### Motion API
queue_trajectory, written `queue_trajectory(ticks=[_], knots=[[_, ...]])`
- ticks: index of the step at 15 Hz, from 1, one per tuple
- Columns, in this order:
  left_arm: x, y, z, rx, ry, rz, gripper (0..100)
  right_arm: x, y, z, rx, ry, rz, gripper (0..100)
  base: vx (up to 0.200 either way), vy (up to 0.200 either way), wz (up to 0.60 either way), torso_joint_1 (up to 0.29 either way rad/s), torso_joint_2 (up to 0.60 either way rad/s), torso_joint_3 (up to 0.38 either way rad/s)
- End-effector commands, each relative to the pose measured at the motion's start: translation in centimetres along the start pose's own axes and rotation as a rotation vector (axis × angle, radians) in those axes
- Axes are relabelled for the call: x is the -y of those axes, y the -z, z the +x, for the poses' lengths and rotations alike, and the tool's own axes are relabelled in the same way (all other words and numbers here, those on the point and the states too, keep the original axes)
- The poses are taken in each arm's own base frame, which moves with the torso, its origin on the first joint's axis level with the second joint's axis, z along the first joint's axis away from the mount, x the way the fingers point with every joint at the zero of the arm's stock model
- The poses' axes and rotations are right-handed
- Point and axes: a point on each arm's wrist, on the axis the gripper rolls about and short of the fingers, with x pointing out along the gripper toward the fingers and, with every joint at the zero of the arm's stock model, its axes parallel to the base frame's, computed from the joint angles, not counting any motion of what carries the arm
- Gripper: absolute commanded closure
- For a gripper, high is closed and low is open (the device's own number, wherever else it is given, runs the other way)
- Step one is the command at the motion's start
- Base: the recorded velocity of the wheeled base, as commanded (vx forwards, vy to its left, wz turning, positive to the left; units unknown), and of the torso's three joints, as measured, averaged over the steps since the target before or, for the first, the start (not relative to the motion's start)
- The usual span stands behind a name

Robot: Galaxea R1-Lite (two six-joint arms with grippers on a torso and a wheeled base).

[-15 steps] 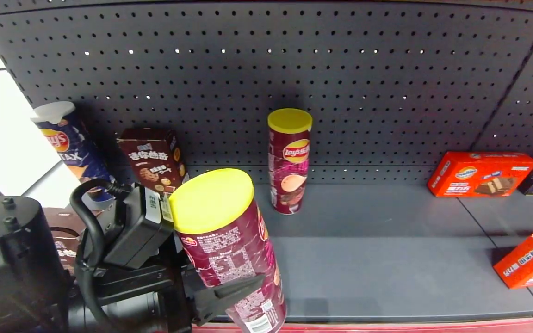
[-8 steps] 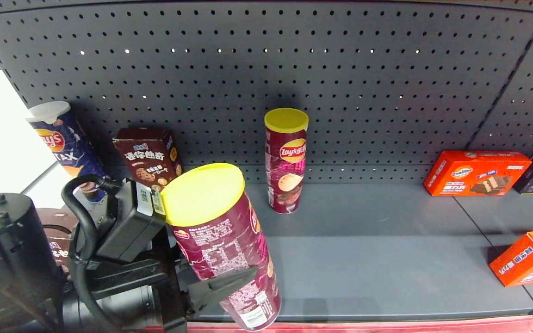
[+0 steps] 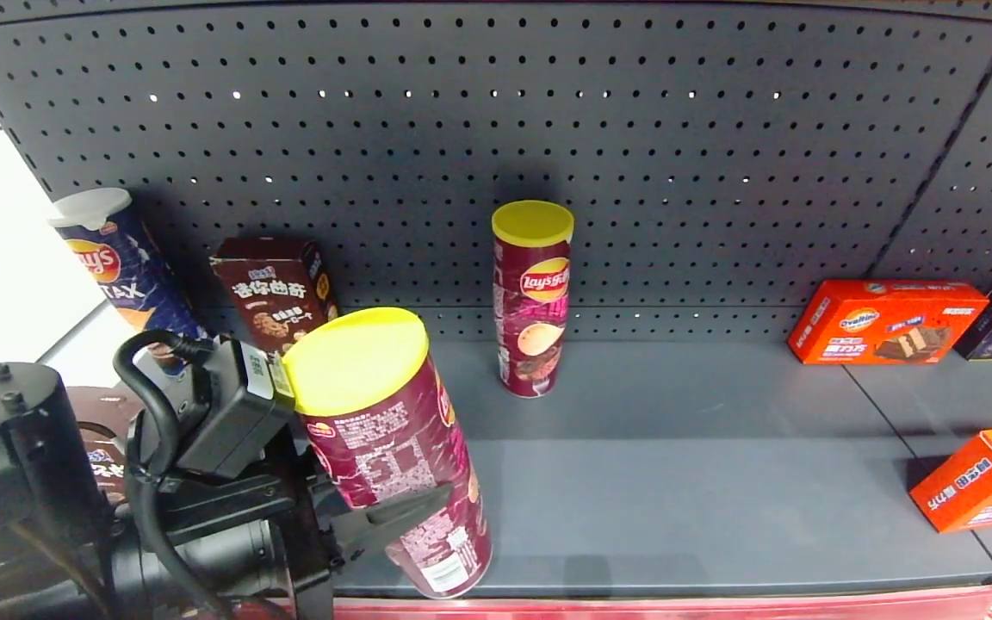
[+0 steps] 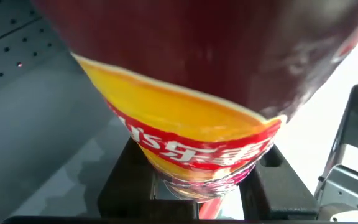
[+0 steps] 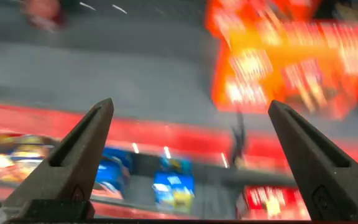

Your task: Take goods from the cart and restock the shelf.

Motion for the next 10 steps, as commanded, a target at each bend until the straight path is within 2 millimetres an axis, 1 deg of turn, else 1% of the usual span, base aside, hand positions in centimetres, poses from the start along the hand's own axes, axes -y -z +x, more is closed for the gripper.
queue_trajectory(ticks=[1, 2, 3, 5, 6, 7, 9, 10], knots=[[-0.4, 0.2, -0.5, 0.001, -0.027, -0.004, 100, 0.3, -6.7, 3.0, 0.000, -0.219, -0.023, 0, 0.000, 0.000, 0.00, 0.000, 0.00, 0.000], [-0.4, 0.1, -0.7, 0.004, -0.027, -0.003, 100, 0.4, -8.7, 4.1, -0.002, -0.281, -0.014, 0, 0.000, 0.000, 0.00, 0.000, 0.00, 0.000], [-0.3, 0.3, -0.8, 0.001, -0.028, -0.005, 100, 0.3, -9.7, 5.6, -0.031, -0.329, -0.009, 0, 0.000, 0.000, 0.00, 0.000, 0.00, 0.000], [-0.3, 0.3, -1.0, 0.004, -0.032, -0.004, 100, 0.0, -11.0, 8.0, -0.057, -0.418, -0.006, 0, 0.000, 0.000, 0.00, 0.000, 0.00, 0.000], [-0.3, 0.3, -1.1, 0.007, -0.032, -0.003, 100, -0.4, -11.6, 10.0, -0.090, -0.460, -0.004, 0, 0.000, 0.000, 0.00, 0.000, 0.00, 0.000], [-0.2, 0.3, -1.1, 0.005, -0.033, -0.005, 100, -0.8, -12.3, 11.5, -0.093, -0.488, -0.005, 0, 0.000, 0.000, 0.00, 0.000, 0.00, 0.000], [-0.2, 0.3, -1.3, 0.008, -0.035, -0.004, 100, -1.9, -13.0, 14.4, -0.112, -0.560, -0.005, 0, 0.000, 0.000, 0.00, 0.000, 0.00, 0.000], [-0.3, 0.3, -1.3, 0.008, -0.040, -0.006, 100, -2.3, -13.0, 15.2, -0.116, -0.581, -0.005, 0, 0.000, 0.000, 0.00, 0.000, 0.00, 0.000]])
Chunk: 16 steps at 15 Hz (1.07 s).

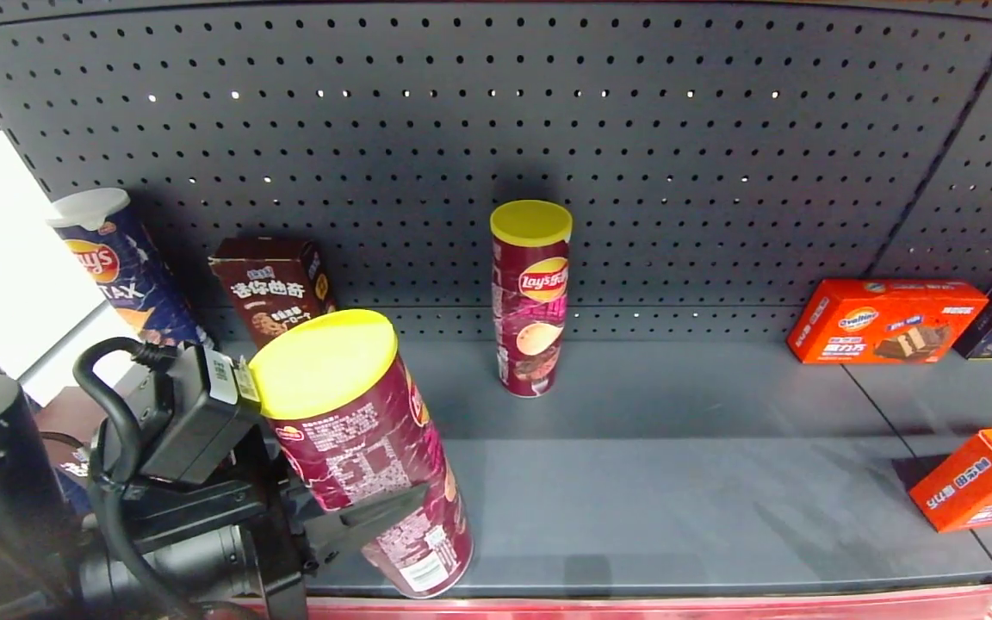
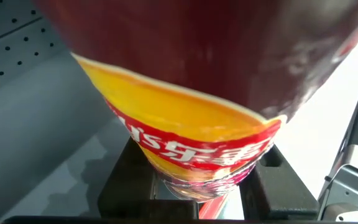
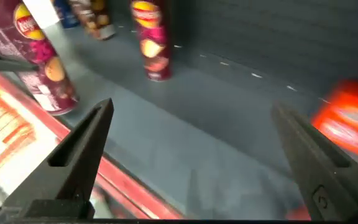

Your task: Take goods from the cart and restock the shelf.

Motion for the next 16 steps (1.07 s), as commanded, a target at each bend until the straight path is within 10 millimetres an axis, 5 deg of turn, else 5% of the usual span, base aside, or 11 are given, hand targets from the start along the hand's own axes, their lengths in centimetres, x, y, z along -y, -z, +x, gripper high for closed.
queue_trajectory(ticks=[1, 6, 16], knots=[[-0.1, -0.1, -0.1, 0.006, -0.004, 0.001, 100, 1.2, -0.1, 6.6, -0.105, -0.104, 0.035, 0, 0.000, 0.000, 0.00, 0.000, 0.00, 0.000], [-0.2, -0.2, -0.1, 0.008, -0.012, -0.002, 100, 3.4, -0.9, 12.9, -0.020, -0.224, -0.034, 0, 0.000, 0.000, 0.00, 0.000, 0.00, 0.000], [-0.5, -0.4, -0.1, 0.017, -0.020, -0.005, 100, 5.6, -0.9, 21.1, 0.134, -0.521, -0.130, 0, 0.000, 0.000, 0.00, 0.000, 0.00, 0.000]])
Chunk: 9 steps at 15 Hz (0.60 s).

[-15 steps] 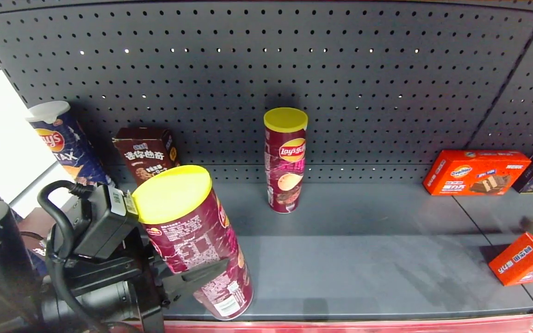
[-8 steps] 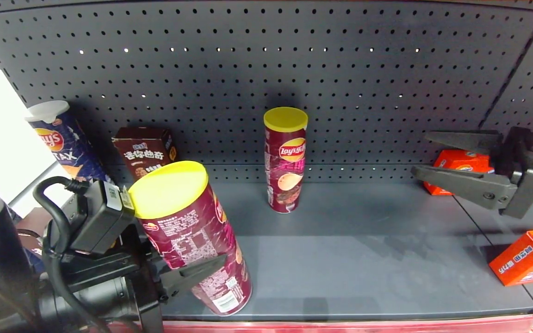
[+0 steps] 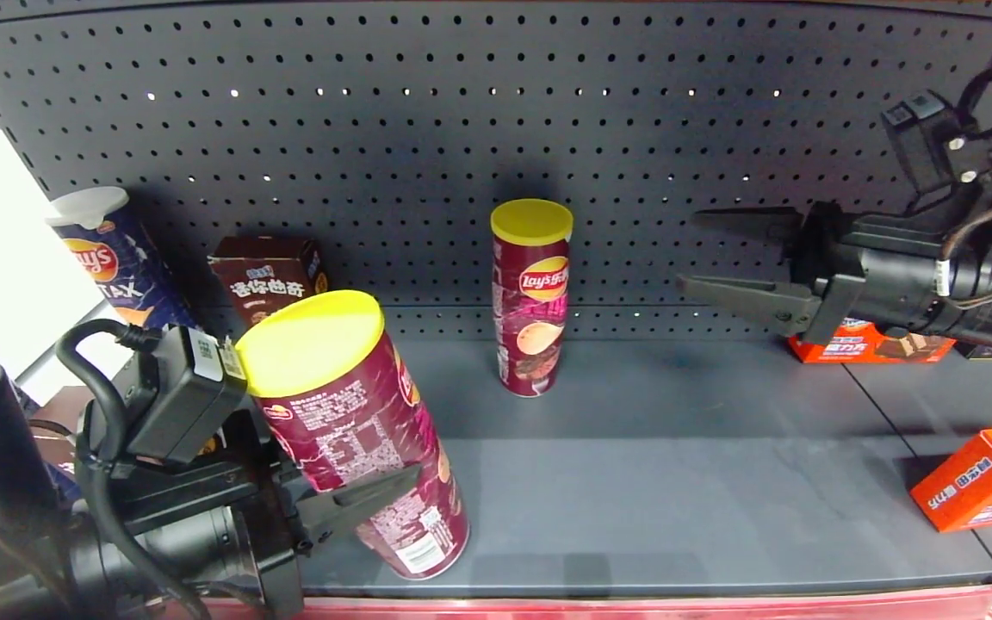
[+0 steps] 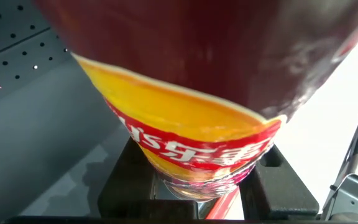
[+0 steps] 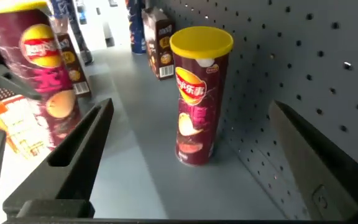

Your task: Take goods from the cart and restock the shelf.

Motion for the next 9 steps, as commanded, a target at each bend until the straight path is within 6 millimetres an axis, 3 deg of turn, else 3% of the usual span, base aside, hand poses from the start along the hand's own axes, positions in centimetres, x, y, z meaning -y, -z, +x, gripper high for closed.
queue_trajectory(ticks=[1, 9], knots=[[0.0, 0.1, 0.0, -0.003, 0.000, -0.002, 100, 1.5, 1.8, 2.0, -0.023, -0.022, 0.017, 0, 0.000, 0.000, 0.00, 0.000, 0.00, 0.000], [0.0, -0.3, 0.1, 0.009, 0.018, 0.002, 100, 3.6, 4.3, 6.4, -0.043, -0.069, 0.048, 0, 0.000, 0.000, 0.00, 0.000, 0.00, 0.000]])
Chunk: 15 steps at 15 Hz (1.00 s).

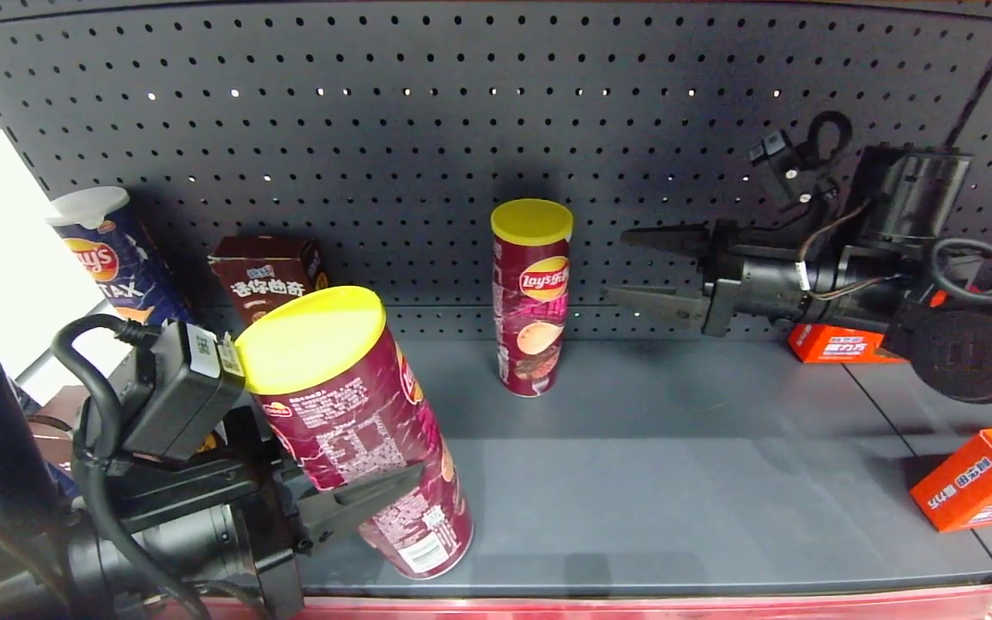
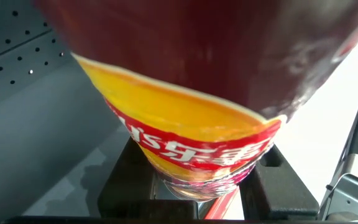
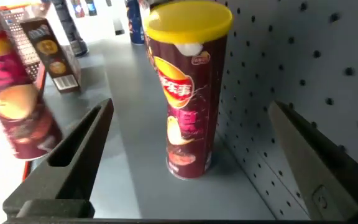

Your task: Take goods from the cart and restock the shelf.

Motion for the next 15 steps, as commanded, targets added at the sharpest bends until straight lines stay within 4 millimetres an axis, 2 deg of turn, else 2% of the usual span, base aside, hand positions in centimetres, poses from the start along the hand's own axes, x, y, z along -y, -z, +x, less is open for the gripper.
queue_trajectory(ticks=[1, 5, 11, 15], knots=[[0.0, 0.0, 0.1, -0.002, 0.000, -0.001, 100, 1.1, 1.7, 1.6, -0.021, -0.006, 0.025, 0, 0.000, 0.000, 0.00, 0.000, 0.00, 0.000], [-0.1, 0.2, 0.1, -0.008, -0.004, -0.003, 100, 1.5, 1.9, 2.3, -0.060, -0.008, 0.066, 0, 0.000, 0.000, 0.00, 0.000, 0.00, 0.000], [-0.3, 0.2, 0.1, -0.011, -0.013, -0.006, 100, 2.6, 4.8, 4.2, -0.088, -0.022, 0.067, 0, 0.000, 0.000, 0.00, 0.000, 0.00, 0.000], [-0.5, 0.3, 0.0, -0.013, -0.025, -0.008, 100, 2.5, 6.3, 5.3, -0.094, -0.042, 0.075, 0, 0.000, 0.000, 0.00, 0.000, 0.00, 0.000]])
